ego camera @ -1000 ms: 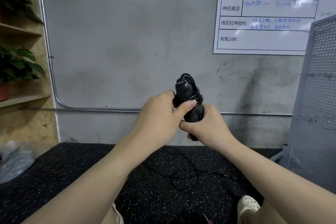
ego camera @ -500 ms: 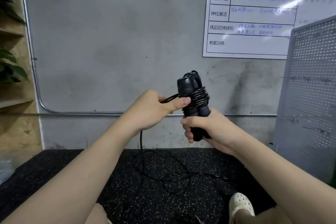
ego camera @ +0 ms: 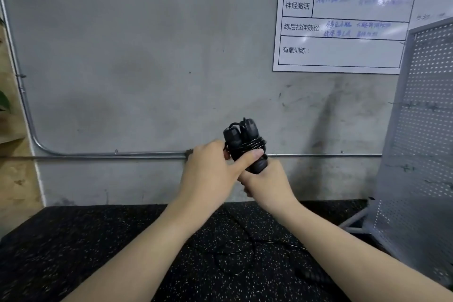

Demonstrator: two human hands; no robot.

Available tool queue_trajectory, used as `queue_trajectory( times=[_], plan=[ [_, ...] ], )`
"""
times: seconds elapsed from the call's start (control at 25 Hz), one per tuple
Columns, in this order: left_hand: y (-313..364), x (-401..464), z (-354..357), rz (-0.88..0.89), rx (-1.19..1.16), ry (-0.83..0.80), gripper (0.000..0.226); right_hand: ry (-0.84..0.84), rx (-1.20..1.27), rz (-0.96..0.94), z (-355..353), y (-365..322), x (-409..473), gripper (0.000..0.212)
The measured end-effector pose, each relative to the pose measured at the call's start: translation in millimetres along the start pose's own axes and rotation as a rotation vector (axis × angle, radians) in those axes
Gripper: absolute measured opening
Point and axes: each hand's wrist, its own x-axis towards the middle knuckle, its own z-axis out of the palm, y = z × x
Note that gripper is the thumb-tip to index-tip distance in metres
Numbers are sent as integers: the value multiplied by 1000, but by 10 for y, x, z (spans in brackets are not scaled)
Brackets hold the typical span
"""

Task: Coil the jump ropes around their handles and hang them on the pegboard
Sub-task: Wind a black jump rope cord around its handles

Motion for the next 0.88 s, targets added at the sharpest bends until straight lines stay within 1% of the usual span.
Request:
queue_trajectory(
  times=[0.08,0.16,0.24,0.32,0.36,0.4,0.52,0.56,0.64,0.68,0.72,0.76,0.88],
  plan=[
    [-147,148,141,-39,-35,17,53,20,-72,-40,82,141,149,23],
    [-339,301,270,-69,-101,-15,51,-7,-163,-70,99,257,242,25],
    [-528,422,387,-101,-203,-109,44,-98,-299,-143,46,356,327,27],
    [-730,500,501,-120,-339,-195,42,-229,-331,-148,-42,459,427,25],
    [-841,539,570,-128,-390,-219,44,-318,-279,-95,-80,528,498,26],
    [-958,571,639,-142,-413,-227,49,-422,-177,-8,-104,592,569,29],
    [-1287,589,806,-162,-447,-226,57,-693,270,378,-90,815,773,34],
    [-1388,554,851,-166,-458,-232,58,-760,350,452,-79,895,818,33],
    [-1524,436,919,-169,-462,-242,55,-904,370,479,-28,1064,879,33],
    [-1569,380,946,-155,-443,-254,53,-939,343,465,9,1155,888,33],
    [-1598,346,962,-148,-405,-269,53,-913,313,451,56,1250,885,35],
    [-1637,327,979,-167,-348,-274,54,-840,294,450,108,1345,873,38],
    [-1835,306,983,-324,-93,-288,67,-611,185,441,242,1641,832,43]
  ],
)
